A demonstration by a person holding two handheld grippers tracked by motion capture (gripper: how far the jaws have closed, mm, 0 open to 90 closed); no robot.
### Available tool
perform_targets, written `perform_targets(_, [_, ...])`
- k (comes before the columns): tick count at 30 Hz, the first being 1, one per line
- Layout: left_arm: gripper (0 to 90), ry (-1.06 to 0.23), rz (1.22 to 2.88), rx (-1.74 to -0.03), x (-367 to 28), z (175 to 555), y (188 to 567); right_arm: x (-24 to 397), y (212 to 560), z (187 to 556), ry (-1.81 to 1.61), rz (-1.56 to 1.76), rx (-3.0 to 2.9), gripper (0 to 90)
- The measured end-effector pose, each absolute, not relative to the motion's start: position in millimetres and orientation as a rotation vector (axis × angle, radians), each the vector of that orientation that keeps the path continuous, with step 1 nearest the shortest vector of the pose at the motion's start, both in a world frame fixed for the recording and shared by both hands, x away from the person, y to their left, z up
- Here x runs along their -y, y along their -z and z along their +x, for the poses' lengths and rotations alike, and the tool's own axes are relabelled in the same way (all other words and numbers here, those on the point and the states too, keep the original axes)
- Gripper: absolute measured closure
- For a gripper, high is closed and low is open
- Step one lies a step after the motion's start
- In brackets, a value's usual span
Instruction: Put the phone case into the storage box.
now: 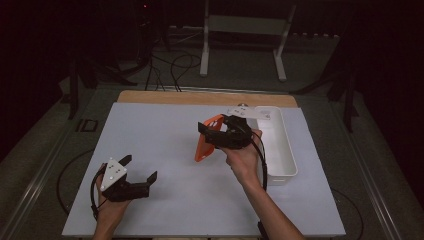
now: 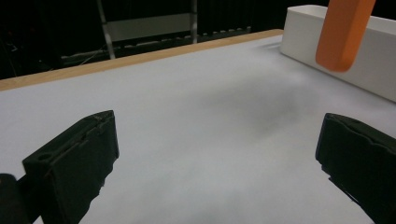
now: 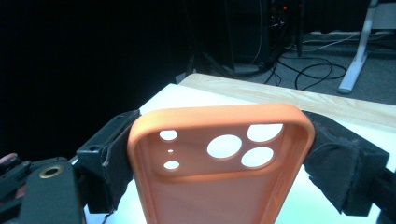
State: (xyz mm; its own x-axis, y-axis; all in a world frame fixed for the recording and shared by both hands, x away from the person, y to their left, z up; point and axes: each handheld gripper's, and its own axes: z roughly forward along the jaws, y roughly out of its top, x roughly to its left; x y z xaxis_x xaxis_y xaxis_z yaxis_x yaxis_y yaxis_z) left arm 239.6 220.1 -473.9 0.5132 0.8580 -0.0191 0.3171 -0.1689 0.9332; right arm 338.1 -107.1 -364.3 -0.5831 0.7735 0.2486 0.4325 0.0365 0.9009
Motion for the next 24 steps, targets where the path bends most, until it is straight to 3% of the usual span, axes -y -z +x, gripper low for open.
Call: perform_targets(24, [0.2,-0.690,1.722,-1.016,-225,238,491,115,363,347,-1.545,1.259,-1.982,16.4])
